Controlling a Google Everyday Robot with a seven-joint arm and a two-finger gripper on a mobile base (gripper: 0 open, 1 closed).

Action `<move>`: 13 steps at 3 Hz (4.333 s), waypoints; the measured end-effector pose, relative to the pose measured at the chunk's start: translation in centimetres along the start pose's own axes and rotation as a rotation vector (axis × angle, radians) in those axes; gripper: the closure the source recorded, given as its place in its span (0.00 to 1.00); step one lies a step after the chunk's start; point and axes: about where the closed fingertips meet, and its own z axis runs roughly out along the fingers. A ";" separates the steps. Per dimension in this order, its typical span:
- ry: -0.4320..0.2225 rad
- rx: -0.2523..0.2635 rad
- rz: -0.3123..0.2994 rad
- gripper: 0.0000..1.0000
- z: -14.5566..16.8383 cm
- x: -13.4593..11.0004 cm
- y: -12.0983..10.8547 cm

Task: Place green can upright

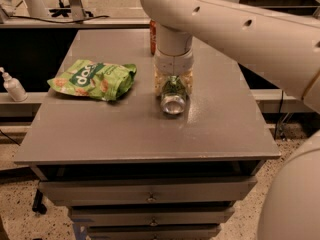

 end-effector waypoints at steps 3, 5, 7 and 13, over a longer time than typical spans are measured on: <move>-0.133 0.024 -0.067 1.00 -3.4 -3.2 -4.7; -0.380 -0.113 -0.130 1.00 -6.5 -3.2 -7.2; -0.621 -0.332 -0.256 1.00 -7.5 -4.3 -6.9; -1.182 -0.671 -0.466 1.00 -13.7 -6.2 -3.5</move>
Offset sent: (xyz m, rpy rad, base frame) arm 0.0345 -0.0543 0.0378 -0.0928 -0.0932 0.0682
